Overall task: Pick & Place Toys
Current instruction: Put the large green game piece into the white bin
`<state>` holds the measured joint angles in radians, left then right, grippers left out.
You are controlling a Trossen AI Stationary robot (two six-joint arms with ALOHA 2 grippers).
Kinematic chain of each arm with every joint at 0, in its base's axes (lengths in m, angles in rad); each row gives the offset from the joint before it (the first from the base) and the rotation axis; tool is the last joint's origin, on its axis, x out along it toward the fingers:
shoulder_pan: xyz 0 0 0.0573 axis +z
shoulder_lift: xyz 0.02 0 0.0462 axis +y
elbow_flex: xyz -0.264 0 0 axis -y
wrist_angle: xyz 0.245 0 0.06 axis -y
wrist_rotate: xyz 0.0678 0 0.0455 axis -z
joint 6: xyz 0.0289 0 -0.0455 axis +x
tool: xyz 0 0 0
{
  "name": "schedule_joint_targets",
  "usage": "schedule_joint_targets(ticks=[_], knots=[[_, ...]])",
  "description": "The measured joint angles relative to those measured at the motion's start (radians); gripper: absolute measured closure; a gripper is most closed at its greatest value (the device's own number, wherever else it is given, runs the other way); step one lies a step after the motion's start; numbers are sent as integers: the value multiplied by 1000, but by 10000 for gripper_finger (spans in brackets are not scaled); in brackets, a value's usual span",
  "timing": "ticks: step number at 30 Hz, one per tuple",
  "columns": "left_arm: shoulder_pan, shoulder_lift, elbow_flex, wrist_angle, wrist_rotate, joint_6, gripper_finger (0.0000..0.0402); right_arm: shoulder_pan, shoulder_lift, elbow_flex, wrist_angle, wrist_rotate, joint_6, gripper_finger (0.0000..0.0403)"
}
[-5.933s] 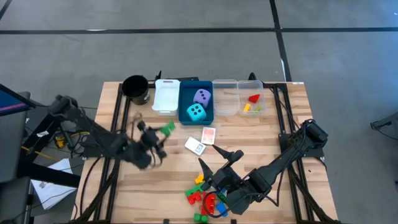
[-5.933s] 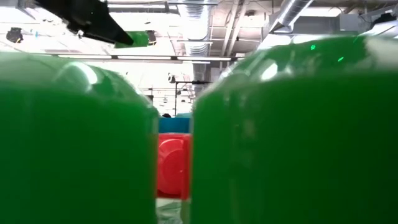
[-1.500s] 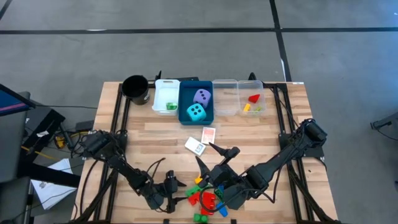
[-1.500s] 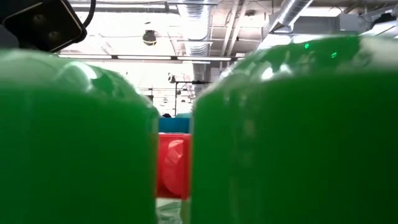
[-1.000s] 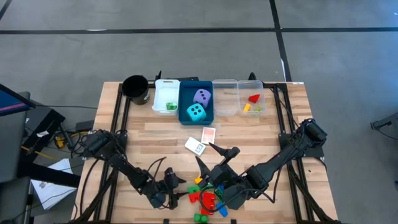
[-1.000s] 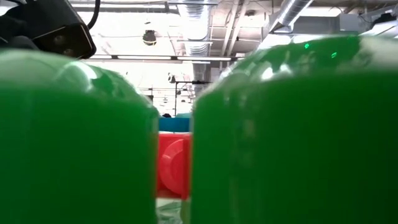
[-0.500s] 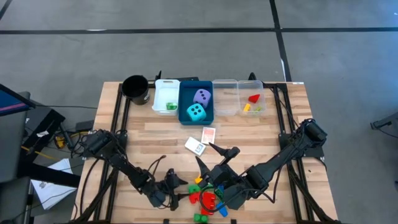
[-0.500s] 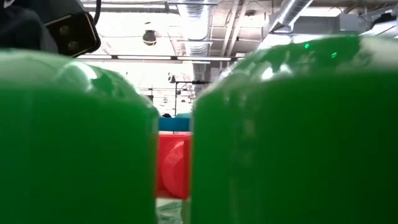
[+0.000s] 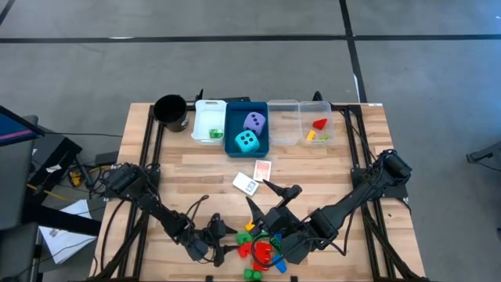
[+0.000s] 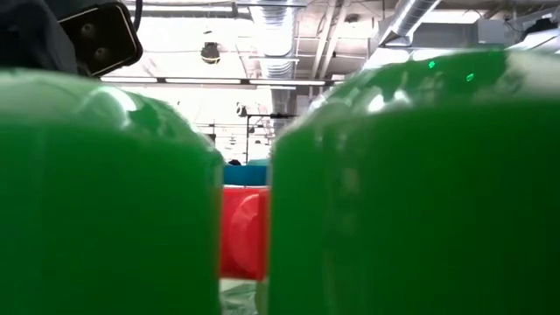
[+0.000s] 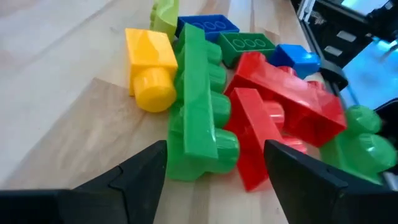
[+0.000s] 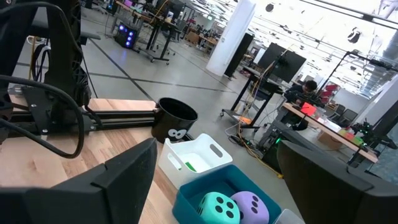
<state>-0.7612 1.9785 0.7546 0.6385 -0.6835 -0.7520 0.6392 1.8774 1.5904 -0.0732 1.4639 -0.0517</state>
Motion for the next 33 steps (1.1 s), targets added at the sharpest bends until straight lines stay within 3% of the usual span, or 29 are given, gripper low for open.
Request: schedule_joint_targets(ticks=[6, 16, 25, 33], knots=[[9, 1, -1, -84, -70, 14, 142, 0, 0, 0, 1, 0, 0, 76], [78, 1, -1, -125, -79, 45, 169, 0, 0, 0, 1, 0, 0, 76], [89, -4, 1, -110, 86, 67, 189, 0, 0, 0, 0, 0, 0, 76], [79, -2, 1, -85, 133, 272, 160, 0, 0, 0, 0, 0, 0, 76]])
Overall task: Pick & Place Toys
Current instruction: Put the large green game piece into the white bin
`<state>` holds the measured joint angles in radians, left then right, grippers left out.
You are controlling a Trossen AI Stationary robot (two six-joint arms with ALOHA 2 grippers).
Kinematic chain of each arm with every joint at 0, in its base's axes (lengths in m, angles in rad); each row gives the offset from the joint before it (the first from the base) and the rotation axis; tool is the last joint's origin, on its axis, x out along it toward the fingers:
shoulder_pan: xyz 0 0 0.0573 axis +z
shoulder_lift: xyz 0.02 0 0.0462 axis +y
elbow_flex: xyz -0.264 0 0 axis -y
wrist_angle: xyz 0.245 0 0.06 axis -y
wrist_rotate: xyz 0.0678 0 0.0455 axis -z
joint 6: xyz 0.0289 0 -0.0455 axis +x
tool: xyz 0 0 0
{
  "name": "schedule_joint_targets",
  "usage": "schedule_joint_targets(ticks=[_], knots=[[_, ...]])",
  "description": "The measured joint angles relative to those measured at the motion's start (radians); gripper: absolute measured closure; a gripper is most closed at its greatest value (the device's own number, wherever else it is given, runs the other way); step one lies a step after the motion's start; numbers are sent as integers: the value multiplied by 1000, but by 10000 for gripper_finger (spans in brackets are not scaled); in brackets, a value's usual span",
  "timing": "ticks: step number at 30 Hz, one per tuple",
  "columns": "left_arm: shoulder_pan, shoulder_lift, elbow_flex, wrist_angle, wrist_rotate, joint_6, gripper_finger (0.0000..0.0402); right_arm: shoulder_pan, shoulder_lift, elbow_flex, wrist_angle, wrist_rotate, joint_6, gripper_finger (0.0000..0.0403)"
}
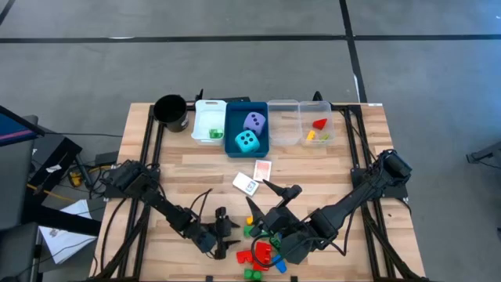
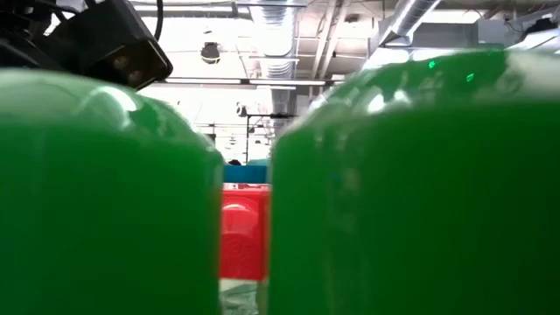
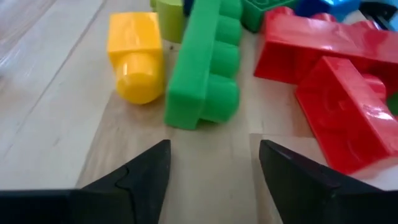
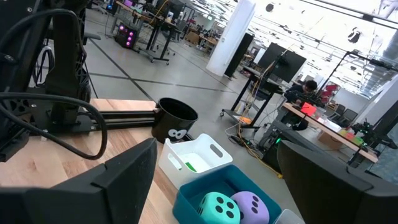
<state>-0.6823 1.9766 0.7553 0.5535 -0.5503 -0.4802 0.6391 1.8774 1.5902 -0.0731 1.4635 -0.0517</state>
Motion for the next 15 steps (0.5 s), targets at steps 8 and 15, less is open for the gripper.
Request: schedule_joint_targets(ticks=[8, 15], knots=[[29, 1, 0, 11, 10, 31, 111, 0, 0, 0, 1, 0, 0, 76], [73, 3, -1, 58, 9, 30, 88, -1, 0, 0, 2, 0, 0, 76]])
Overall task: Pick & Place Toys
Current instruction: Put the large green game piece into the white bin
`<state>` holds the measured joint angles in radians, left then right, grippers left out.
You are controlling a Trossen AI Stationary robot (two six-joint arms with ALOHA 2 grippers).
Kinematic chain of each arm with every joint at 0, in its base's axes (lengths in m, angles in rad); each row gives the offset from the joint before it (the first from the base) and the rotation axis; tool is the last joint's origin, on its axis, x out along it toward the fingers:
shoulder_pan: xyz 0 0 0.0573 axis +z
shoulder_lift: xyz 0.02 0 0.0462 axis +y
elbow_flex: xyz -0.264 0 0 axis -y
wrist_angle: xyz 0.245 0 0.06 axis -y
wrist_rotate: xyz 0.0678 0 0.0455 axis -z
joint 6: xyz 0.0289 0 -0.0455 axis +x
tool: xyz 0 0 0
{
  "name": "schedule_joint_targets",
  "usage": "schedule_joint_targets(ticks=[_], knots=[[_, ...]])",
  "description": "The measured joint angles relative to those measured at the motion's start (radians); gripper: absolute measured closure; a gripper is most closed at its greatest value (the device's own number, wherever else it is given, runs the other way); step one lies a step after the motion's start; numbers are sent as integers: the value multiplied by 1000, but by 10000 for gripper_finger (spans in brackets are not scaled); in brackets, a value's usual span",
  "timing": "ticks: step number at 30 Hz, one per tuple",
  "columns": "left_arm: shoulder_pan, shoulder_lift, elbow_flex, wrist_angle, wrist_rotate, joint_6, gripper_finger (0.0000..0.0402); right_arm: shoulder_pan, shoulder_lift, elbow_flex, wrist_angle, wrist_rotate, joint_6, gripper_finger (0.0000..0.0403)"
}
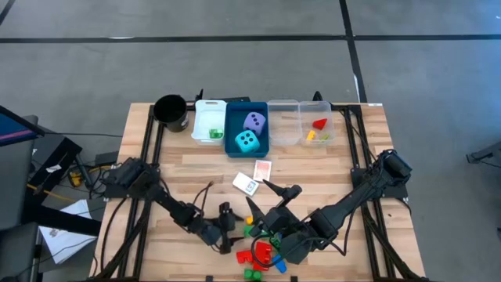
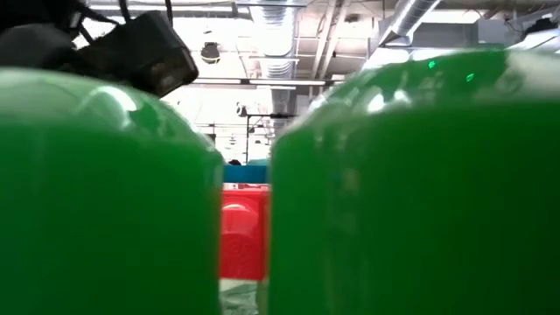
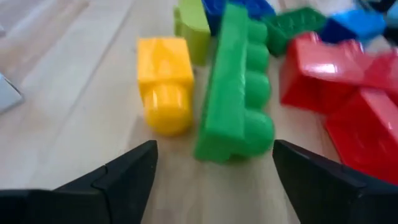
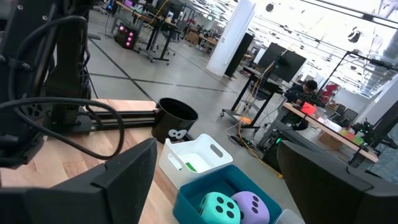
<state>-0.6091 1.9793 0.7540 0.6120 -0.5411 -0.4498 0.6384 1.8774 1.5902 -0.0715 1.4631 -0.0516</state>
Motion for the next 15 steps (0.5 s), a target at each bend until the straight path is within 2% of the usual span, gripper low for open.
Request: schedule_joint_targets(ticks=[9, 13, 15], knots=[[-1, 0, 0, 27, 1, -2, 98, 0, 0, 0, 0, 0, 0, 76], [-6, 0, 0, 63, 66, 4, 100, 0, 0, 0, 0, 0, 0, 76], [-6, 0, 1, 74, 63, 23, 99, 0, 0, 0, 0, 0, 0, 76]])
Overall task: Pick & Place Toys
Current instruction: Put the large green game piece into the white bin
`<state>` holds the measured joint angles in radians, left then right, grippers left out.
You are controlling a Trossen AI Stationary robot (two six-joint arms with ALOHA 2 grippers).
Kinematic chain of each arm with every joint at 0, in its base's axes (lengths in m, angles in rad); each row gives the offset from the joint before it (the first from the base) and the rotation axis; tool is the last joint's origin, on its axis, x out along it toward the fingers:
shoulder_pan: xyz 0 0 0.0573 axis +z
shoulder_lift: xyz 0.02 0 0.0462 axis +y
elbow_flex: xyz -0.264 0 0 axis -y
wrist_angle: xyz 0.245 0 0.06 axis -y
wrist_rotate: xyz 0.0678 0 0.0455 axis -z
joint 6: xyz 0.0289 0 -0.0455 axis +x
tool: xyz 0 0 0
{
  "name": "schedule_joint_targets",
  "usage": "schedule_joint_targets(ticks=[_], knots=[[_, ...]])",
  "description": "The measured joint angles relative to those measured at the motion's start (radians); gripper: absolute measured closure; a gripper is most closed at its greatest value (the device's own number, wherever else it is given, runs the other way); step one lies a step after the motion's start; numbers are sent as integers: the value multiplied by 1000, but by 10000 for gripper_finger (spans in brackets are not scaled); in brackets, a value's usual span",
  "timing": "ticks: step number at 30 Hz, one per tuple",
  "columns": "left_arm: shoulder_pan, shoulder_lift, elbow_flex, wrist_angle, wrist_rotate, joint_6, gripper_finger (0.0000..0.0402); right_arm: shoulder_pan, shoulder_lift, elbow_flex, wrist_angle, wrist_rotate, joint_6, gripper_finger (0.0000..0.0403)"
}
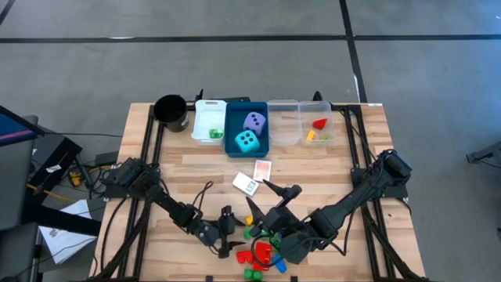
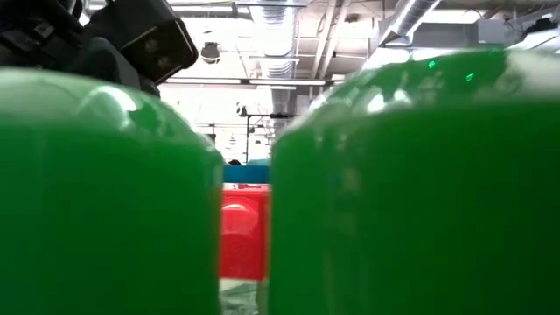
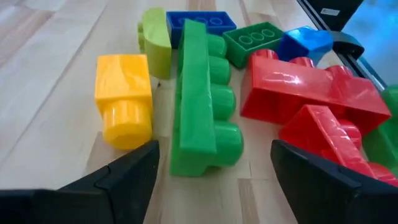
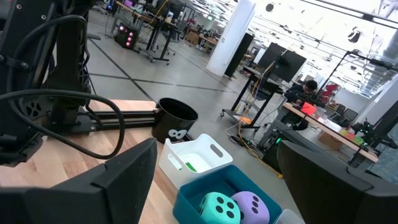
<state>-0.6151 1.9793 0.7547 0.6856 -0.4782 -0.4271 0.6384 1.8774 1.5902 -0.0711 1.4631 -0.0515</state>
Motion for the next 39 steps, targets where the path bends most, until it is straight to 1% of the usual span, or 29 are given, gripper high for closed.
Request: schedule_joint_targets(ticks=[4, 11, 16, 21, 26, 29, 31, 37, 39], knots=[[9, 0, 2, 9, -9, 1, 101, 0, 0, 0, 0, 0, 0, 76], [3, 5, 2, 17, 17, 1, 104, -6, 0, 0, 0, 0, 0, 76], [5, 65, 23, 25, 3, 1, 104, -6, 0, 0, 2, 0, 1, 76], [3, 140, 94, 40, -60, 9, 104, -6, 0, 0, 4, 0, 1, 76], [3, 145, 105, 27, -63, 23, 107, -6, 0, 0, 3, -1, 1, 76], [-6, 140, 105, 11, -59, 49, 124, -6, 0, 0, 3, -1, 1, 76], [-9, 140, 105, 6, -62, 55, 145, -6, 0, 0, 3, -1, 1, 76], [-10, 139, 104, -8, -69, 52, 236, -6, 0, 0, 3, -1, 1, 76], [-11, 139, 105, -8, -56, 51, 241, -6, 0, 0, 3, -1, 1, 76]])
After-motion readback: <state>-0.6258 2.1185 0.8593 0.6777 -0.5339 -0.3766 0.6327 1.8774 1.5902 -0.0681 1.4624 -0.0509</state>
